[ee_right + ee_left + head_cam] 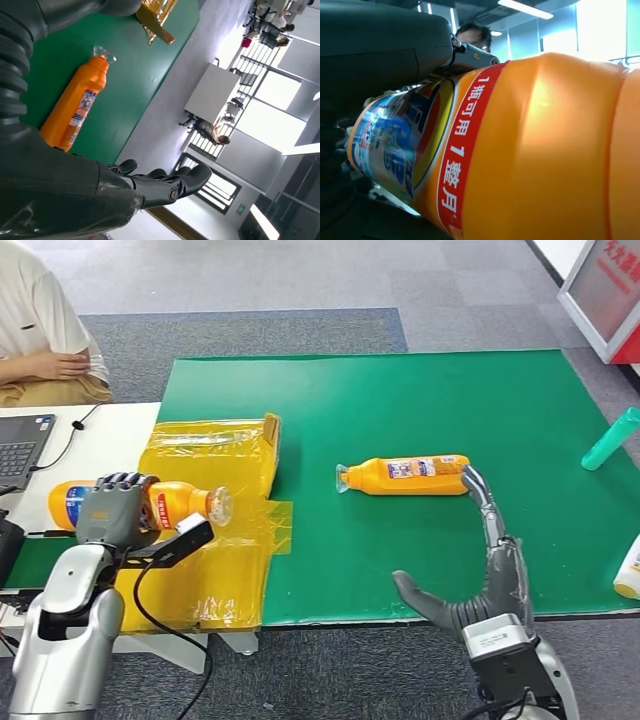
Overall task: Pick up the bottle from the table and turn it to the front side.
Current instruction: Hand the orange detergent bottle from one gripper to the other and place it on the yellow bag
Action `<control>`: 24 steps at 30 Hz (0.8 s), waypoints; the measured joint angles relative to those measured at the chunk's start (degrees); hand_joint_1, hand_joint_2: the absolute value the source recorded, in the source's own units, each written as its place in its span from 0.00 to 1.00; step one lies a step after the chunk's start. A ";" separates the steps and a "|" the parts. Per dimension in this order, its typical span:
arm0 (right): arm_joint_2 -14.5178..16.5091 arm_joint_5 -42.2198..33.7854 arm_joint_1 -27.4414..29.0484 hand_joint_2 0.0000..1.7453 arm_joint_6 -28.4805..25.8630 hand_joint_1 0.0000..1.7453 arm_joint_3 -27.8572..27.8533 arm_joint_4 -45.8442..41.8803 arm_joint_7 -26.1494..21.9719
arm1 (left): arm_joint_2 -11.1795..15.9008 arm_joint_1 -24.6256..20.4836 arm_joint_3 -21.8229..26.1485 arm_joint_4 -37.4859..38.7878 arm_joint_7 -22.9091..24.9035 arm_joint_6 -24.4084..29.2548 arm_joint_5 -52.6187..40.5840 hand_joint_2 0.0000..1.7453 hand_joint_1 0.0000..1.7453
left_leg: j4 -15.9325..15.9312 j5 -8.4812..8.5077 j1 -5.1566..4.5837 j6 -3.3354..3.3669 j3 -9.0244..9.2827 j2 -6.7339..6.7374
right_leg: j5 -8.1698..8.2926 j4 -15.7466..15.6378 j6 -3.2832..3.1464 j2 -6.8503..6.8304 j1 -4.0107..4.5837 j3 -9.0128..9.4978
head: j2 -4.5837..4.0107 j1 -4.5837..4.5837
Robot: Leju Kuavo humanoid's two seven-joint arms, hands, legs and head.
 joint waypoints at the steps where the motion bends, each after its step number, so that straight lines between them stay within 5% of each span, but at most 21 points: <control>1: 0.00 -0.06 -0.02 1.00 0.00 0.00 -0.01 -0.25 -0.23 | 0.31 -0.38 -0.76 0.20 0.26 0.04 0.00 1.00 1.00 | 0.00 0.01 0.00 -0.01 0.00 0.00 | 0.00 0.00 0.00 0.00 0.00 0.00 | 0.00 0.01; 24: -0.01 -1.67 -0.57 1.00 0.10 0.00 1.11 -2.38 -2.17 | -1.89 -2.01 -6.43 7.25 -0.07 2.33 0.00 1.00 1.00 | 0.00 0.01 0.00 -0.01 -0.01 0.00 | 0.01 0.01 0.01 0.00 0.00 0.02 | 0.00 0.02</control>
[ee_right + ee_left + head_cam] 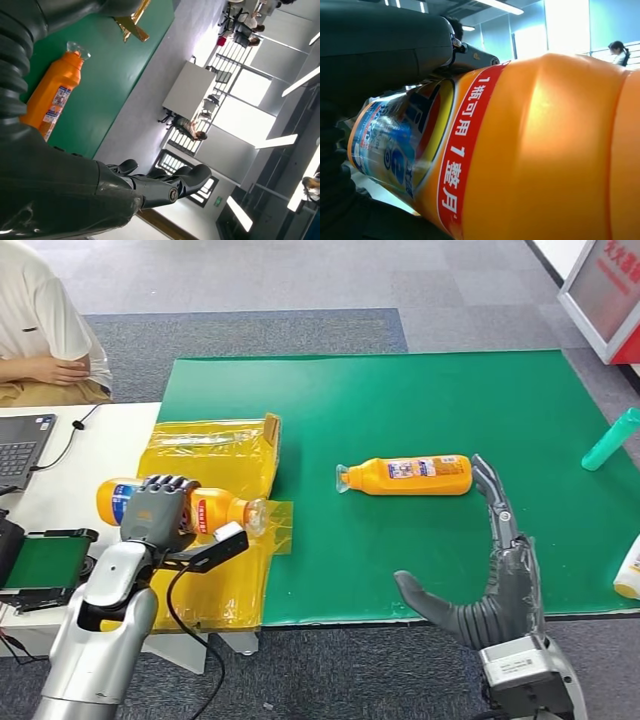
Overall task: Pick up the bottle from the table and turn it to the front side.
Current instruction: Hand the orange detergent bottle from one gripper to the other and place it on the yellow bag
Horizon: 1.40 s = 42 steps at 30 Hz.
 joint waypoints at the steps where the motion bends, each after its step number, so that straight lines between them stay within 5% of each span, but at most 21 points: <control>1: -0.01 -0.13 -0.07 1.00 0.01 0.00 0.08 0.00 -0.01 | -0.24 0.12 -0.13 0.54 0.05 0.15 0.00 1.00 1.00 | 0.00 0.00 0.00 0.00 0.00 0.00 | 0.00 0.00 0.00 0.00 0.00 0.00 | -0.01 0.00; 36: -0.04 -2.38 -0.98 1.00 -0.32 0.00 0.30 0.00 -0.26 | -3.72 0.83 2.01 10.54 1.25 1.09 0.00 1.00 1.00 | 0.00 0.00 0.00 0.00 -0.01 0.00 | 0.01 0.00 0.00 0.00 0.00 0.01 | 0.00 -0.01; 37: -0.04 -2.38 -1.01 1.00 -0.31 0.00 0.30 0.00 -0.26 | -3.76 0.84 2.30 10.82 1.19 1.18 0.00 1.00 0.82 | 0.00 0.00 0.00 0.00 -0.01 0.00 | 0.01 0.00 0.00 0.00 0.00 0.01 | 0.00 -0.01; 40: -0.04 -2.43 -1.10 1.00 -0.30 0.00 0.31 0.00 -0.25 | -4.09 0.86 3.31 11.65 0.82 1.68 -0.01 1.00 0.07 | 0.00 0.00 0.00 0.00 0.00 0.00 | 0.01 0.00 0.00 0.00 0.00 0.01 | -0.01 -0.01; 42: -0.04 -2.48 -1.15 1.00 -0.30 0.00 0.31 0.00 -0.25 | -4.40 0.85 3.91 12.11 0.54 1.86 -0.02 1.00 0.00 | 0.00 0.00 0.00 0.00 0.00 0.00 | 0.01 0.00 0.00 0.00 0.00 0.01 | -0.01 -0.01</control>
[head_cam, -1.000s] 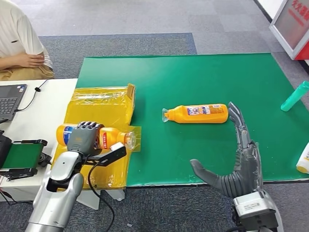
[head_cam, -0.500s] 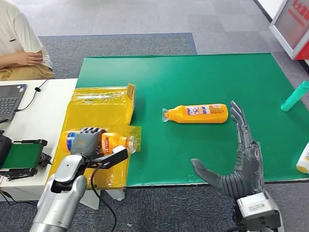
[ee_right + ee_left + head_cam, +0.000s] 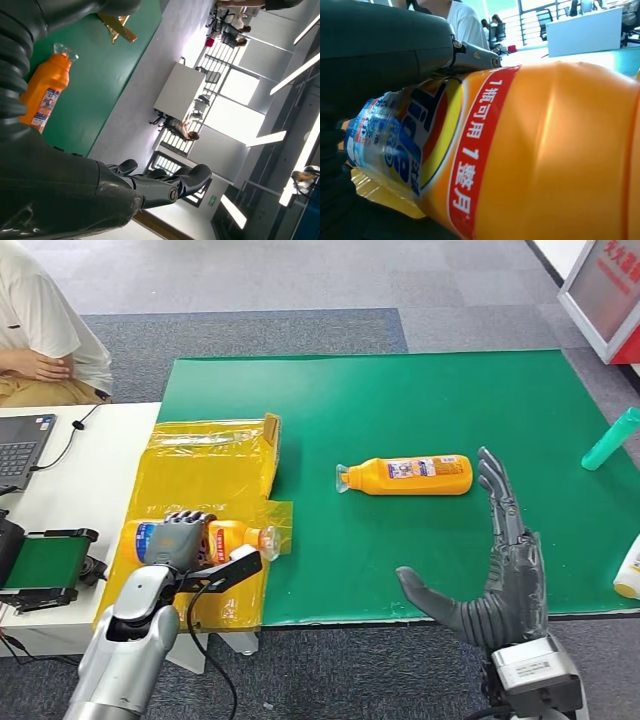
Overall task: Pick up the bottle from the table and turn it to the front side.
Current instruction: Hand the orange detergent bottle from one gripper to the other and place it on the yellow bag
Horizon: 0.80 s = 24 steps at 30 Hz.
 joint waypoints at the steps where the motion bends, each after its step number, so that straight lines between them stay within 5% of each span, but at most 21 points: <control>1: 0.00 -0.03 -0.04 1.00 0.00 0.00 0.01 0.00 0.00 | -0.14 0.00 0.23 0.22 -0.14 -0.05 0.00 1.00 0.00 | 0.00 0.00 0.00 0.00 0.00 0.00 | 0.00 0.00 0.00 0.00 0.00 0.00 | 0.00 0.00; 24: 0.00 -3.26 -0.80 1.00 1.21 0.00 -0.02 1.07 -2.07 | -3.19 0.48 4.10 -1.51 -5.66 -3.18 3.92 1.00 0.00 | 0.00 0.01 0.00 0.02 0.01 0.00 | 0.02 0.00 0.00 -0.01 0.00 0.04 | 0.01 0.01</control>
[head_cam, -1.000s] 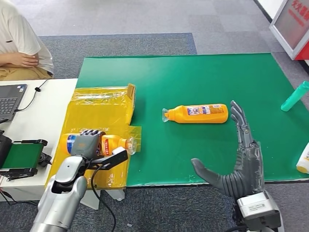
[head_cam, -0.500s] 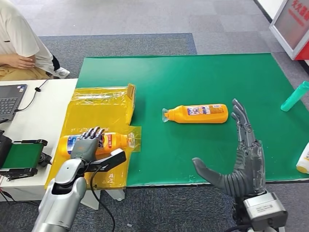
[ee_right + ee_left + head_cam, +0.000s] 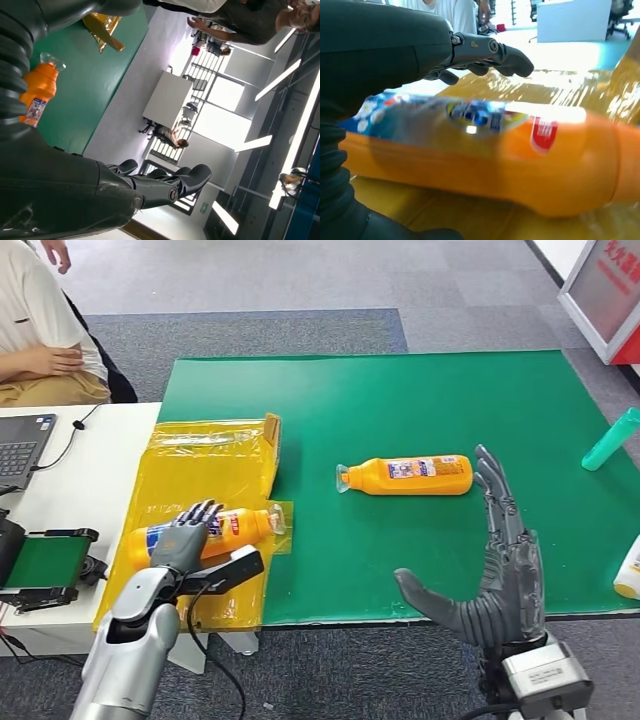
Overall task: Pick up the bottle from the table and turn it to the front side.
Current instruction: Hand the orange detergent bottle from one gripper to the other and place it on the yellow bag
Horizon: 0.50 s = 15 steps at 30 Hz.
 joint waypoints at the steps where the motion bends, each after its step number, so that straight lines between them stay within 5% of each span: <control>1: 0.00 0.11 0.01 1.00 -0.05 0.00 0.00 0.02 0.02 | -0.21 0.05 0.00 -0.81 -0.14 0.31 1.01 1.00 0.00 | 0.00 0.00 0.00 0.00 0.00 0.00 | 0.00 0.00 0.00 0.00 0.00 0.00 | 0.00 -0.01; 15: 0.00 0.95 0.09 1.00 -1.05 0.00 0.01 0.05 1.14 | -1.83 0.27 0.08 -8.00 -0.80 3.04 7.61 1.00 0.00 | 0.00 0.00 0.00 0.00 0.00 0.00 | 0.00 0.00 -0.01 0.00 0.00 0.00 | 0.00 0.00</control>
